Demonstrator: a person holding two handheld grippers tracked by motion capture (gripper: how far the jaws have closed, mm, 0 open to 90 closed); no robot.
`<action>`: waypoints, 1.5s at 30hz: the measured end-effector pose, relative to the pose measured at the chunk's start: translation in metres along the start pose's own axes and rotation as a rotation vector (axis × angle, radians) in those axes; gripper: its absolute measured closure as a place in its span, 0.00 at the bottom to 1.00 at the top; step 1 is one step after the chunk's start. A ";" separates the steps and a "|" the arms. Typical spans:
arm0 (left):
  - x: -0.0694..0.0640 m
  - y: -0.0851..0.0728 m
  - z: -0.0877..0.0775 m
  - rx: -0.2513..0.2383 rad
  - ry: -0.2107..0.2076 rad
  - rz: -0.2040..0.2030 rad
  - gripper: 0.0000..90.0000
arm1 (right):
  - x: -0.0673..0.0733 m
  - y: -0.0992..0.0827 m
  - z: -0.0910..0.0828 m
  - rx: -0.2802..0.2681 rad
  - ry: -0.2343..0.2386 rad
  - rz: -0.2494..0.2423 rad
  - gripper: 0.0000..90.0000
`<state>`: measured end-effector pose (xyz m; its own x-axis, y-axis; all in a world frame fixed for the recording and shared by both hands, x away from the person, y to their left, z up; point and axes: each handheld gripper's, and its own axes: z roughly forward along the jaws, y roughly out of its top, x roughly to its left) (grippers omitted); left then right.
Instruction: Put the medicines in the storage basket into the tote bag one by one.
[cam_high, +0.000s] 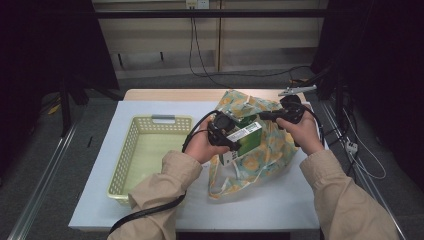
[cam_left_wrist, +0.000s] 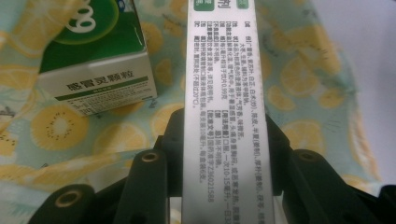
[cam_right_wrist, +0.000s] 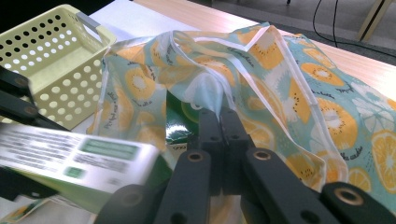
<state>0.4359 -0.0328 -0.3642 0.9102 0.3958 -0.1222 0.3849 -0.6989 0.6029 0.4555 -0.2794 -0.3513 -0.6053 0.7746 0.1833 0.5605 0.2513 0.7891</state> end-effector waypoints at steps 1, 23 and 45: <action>0.001 0.000 0.003 -0.001 -0.006 -0.006 0.71 | 0.000 0.000 0.000 0.000 0.000 0.000 1.00; 0.019 0.020 0.039 -0.009 0.083 -0.054 0.71 | 0.000 0.000 -0.001 -0.012 0.007 0.011 1.00; 0.012 0.004 0.026 0.016 0.069 -0.089 0.41 | -0.003 -0.004 0.002 -0.001 0.012 0.015 1.00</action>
<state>0.4526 -0.0464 -0.3837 0.8596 0.4966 -0.1201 0.4669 -0.6679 0.5796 0.4566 -0.2813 -0.3563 -0.6036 0.7713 0.2021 0.5687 0.2389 0.7871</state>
